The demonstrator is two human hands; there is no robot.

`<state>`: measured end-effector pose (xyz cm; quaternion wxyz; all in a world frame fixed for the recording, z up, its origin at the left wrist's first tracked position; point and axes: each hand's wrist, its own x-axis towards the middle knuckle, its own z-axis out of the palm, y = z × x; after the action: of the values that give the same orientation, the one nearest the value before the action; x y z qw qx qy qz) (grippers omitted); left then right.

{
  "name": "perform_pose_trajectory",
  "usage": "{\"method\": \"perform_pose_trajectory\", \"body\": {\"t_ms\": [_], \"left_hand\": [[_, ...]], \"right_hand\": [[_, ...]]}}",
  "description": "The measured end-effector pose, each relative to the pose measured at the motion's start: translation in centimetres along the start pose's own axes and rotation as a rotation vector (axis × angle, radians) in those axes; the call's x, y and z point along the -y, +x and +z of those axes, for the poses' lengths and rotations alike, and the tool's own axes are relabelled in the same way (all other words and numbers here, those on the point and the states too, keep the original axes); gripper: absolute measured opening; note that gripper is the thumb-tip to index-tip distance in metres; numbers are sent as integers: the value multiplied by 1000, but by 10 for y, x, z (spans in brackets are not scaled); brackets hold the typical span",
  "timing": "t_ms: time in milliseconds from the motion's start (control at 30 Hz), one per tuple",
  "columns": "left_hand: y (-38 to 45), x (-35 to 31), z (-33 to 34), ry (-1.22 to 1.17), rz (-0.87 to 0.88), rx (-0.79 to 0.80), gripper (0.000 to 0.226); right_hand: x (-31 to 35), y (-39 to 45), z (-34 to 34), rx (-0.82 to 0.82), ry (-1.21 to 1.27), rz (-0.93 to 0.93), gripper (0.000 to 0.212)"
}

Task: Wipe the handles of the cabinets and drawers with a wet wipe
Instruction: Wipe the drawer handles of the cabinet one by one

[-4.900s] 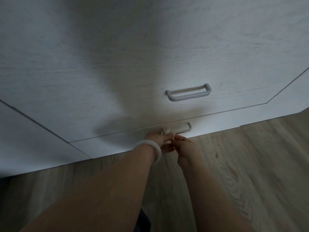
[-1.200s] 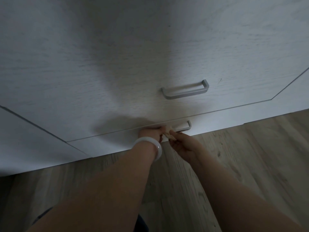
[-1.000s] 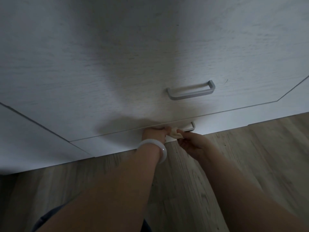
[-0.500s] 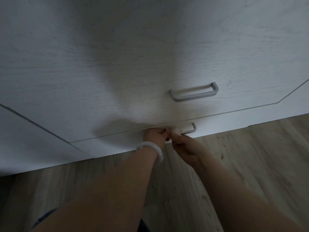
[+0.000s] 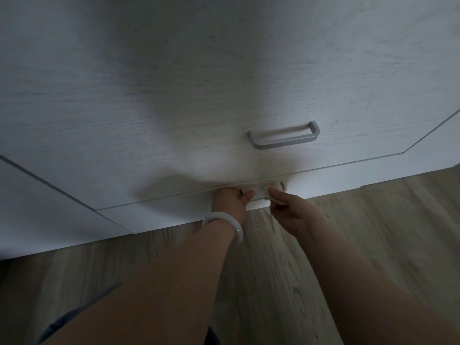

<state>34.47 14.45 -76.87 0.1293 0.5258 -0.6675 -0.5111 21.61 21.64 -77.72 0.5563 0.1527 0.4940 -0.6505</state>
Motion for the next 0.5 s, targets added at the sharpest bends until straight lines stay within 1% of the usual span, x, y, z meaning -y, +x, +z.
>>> {"method": "perform_pose_trajectory", "body": {"t_ms": [200,267,300,367,400,467,500], "left_hand": [[-2,-1,4,233,48,-4,46],[-3,-1,5,268,58,-5,46],[-3,-1,6,269,60,-5,46],[-2,-1,6,263,56,5,45],[-2,-1,6,264,50,12,44],[-2,0,6,256,35,18,45],[-2,1,5,242,27,18,47]], "right_hand": [[16,2,1,-131,-70,-40,8],[14,3,6,-206,-179,-91,13],[14,3,8,-275,-290,-150,16],[19,0,10,-474,-566,-314,22],[23,-3,11,-541,-649,-407,22],[27,-8,9,-530,-673,-567,16],[26,-11,9,-497,-678,-602,15]]}}
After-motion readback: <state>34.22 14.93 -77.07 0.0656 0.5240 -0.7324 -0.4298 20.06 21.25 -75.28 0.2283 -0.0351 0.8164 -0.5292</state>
